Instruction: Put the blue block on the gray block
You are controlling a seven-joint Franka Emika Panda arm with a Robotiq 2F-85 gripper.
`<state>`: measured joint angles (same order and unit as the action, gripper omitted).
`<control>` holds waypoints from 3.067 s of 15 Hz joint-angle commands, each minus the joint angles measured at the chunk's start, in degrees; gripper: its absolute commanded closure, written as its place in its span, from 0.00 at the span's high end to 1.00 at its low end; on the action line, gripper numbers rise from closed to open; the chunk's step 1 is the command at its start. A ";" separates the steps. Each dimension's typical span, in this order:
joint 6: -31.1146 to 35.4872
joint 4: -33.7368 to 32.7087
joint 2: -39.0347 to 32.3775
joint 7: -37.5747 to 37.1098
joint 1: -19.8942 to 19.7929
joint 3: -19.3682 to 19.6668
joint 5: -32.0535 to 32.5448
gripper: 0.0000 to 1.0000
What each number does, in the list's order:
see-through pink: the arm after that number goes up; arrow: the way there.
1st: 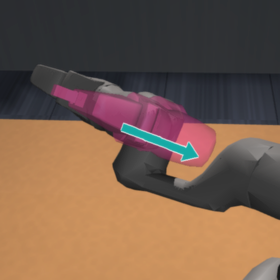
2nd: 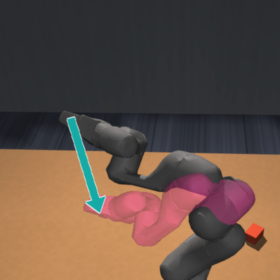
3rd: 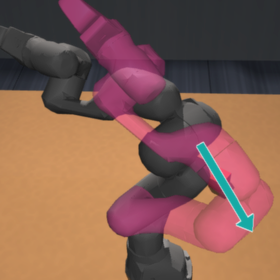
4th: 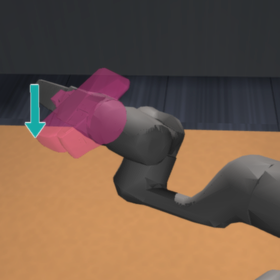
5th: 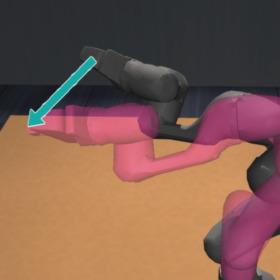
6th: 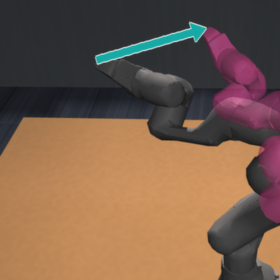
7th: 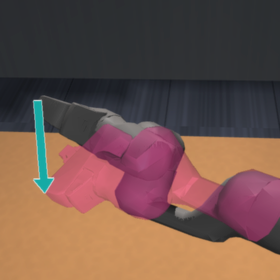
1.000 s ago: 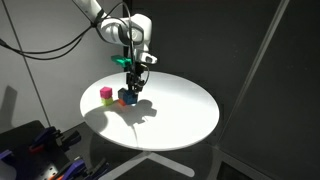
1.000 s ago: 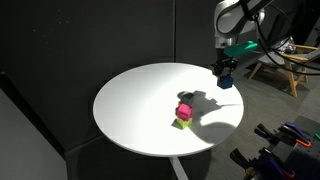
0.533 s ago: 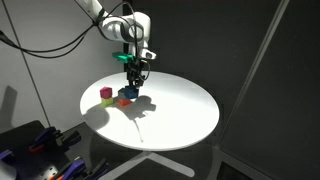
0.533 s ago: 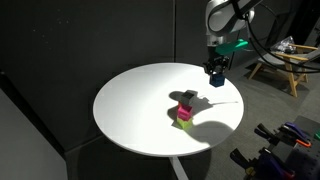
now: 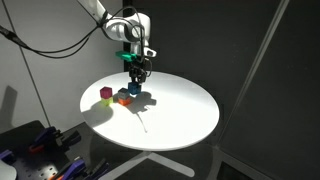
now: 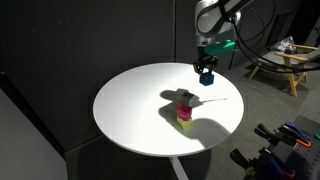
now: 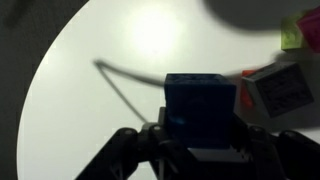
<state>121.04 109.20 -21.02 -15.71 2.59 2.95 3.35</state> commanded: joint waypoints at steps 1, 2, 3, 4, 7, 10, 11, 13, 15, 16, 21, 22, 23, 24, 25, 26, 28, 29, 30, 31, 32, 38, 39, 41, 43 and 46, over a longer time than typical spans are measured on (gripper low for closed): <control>-2.86 -6.06 -3.45 0.85 0.16 -0.55 -0.02 0.31; -2.86 -6.97 -4.09 1.05 0.30 -0.64 0.03 0.31; -2.99 -7.78 -4.68 1.25 0.42 -0.75 -0.01 0.31; -2.82 -8.35 -5.20 1.51 0.57 -0.87 0.08 0.31; -2.84 -9.63 -6.54 2.09 1.04 -1.17 0.29 0.31; -3.19 -10.20 -7.33 3.48 1.40 -1.67 0.38 0.31; -3.26 -10.22 -7.46 3.97 1.57 -1.81 0.52 0.31; -3.55 -10.00 -7.38 4.70 2.10 -1.89 1.05 0.31; -3.67 -9.65 -7.16 4.92 2.76 -1.85 1.64 0.31; -3.77 -9.60 -7.12 4.55 3.17 -1.73 2.16 0.31; -4.16 -9.43 -7.12 3.81 4.79 -1.77 4.86 0.31; -4.26 -9.35 -7.06 3.57 5.13 -1.77 5.29 0.31; -4.38 -9.30 -7.00 3.51 5.41 -1.79 5.70 0.31; -4.48 -9.19 -6.93 3.20 5.74 -1.75 6.10 0.31; -4.52 -9.07 -6.88 3.06 6.04 -1.73 6.49 0.31; -4.58 -8.94 -6.81 3.01 6.27 -1.77 6.84 0.31; -4.75 -8.85 -6.74 3.09 6.62 -1.89 7.38 0.31; -4.86 -8.85 -6.71 3.16 6.77 -1.95 7.58 0.31; -4.68 -8.70 -6.59 3.49 6.77 -2.14 7.45 0.31; -4.18 -8.54 -6.53 4.11 6.59 -2.47 6.89 0.31; -3.79 -8.50 -6.57 4.58 6.38 -2.80 6.29 0.31; -2.96 -8.37 -6.71 5.32 5.68 -4.36 3.37 0.31; -2.50 -8.31 -6.76 5.38 5.63 -4.50 2.98 0.31; -2.00 -8.34 -6.84 5.37 5.63 -4.59 2.56 0.31; -1.58 -8.28 -6.87 5.36 5.61 -4.68 2.18 0.31; -1.18 -8.14 -6.76 5.40 5.57 -4.76 1.70 0.31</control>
<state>119.38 101.29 -27.97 -11.79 9.10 -1.06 6.36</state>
